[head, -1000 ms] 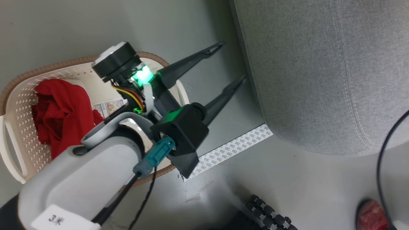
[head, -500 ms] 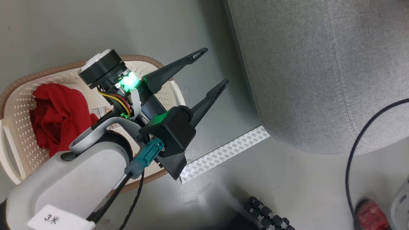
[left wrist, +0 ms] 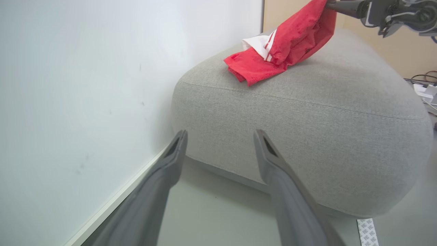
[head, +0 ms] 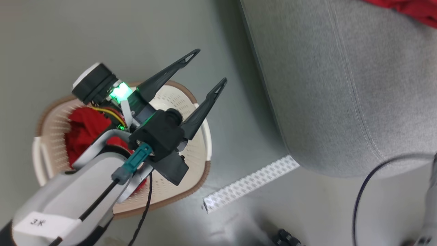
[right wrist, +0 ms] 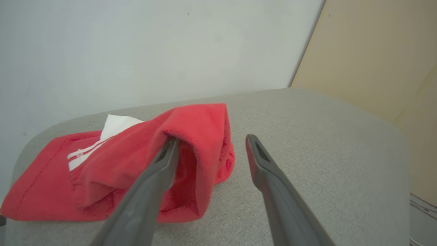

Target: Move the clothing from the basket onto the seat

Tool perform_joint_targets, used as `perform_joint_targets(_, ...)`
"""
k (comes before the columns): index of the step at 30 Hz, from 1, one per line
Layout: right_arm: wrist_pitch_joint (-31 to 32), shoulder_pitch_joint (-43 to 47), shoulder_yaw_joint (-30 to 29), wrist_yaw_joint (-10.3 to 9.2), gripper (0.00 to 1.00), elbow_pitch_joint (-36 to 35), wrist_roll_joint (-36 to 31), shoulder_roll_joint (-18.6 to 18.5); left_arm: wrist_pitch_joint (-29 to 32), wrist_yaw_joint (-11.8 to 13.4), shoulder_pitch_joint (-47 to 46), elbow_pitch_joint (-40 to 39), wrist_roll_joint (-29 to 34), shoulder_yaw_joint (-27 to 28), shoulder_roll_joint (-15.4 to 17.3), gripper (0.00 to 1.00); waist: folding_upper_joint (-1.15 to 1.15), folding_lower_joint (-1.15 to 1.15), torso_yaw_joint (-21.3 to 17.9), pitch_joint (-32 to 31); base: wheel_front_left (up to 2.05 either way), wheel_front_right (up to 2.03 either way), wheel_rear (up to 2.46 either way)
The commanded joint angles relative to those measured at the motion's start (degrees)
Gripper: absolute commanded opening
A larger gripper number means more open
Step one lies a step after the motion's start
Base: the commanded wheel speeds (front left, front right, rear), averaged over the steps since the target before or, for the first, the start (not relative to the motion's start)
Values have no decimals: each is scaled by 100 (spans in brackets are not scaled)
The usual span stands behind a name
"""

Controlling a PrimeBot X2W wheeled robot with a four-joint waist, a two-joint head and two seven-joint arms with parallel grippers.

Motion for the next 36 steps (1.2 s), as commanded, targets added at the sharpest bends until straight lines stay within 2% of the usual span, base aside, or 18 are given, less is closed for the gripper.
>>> perform_joint_targets(1, 70, 310, 98, 1, 100, -247, 6, 102, -129, 83, 188, 86, -128, 34, -61, 100, 0, 1, 358, -491, 0, 0, 0)
perform_joint_targets(6, 267, 1038, 475, 1, 100, -1024, 44, 332, -478, 319, 528, 353, -399, 203, -167, 100, 0, 1, 617, -942, 0, 0, 0)
perform_joint_targets(12, 642, 1971, 1046, -1, 100, -1905, 147, 368, -958, 591, 1055, 729, -815, 460, -261, 100, 0, 1, 1017, -1578, 0, 0, 0)
perform_joint_targets(15, 731, 2222, 1579, -1, 100, -2089, 145, 302, -1145, 728, 1330, 867, -959, 586, -289, 100, 0, 1, 1190, -1887, 0, 0, 0)
perform_joint_targets(20, 730, 2364, 2400, -1, 100, -1865, 435, 184, -1344, 928, 1859, 1029, -1217, 789, -326, 100, 0, 1, 1497, -2389, 0, 0, 0)
perform_joint_targets(28, 323, 2549, 3379, -1, 100, -1254, 658, 53, -1467, 1234, 2854, 1089, -1573, 1237, -360, 100, 0, 1, 1982, -3141, 0, 0, 0)
perform_joint_targets(36, 0, 2974, 3834, -1, 100, -1025, 794, 88, -1473, 1557, 3933, 806, -1562, 1747, -293, 100, 0, 1, 2267, -3836, 0, 0, 0)
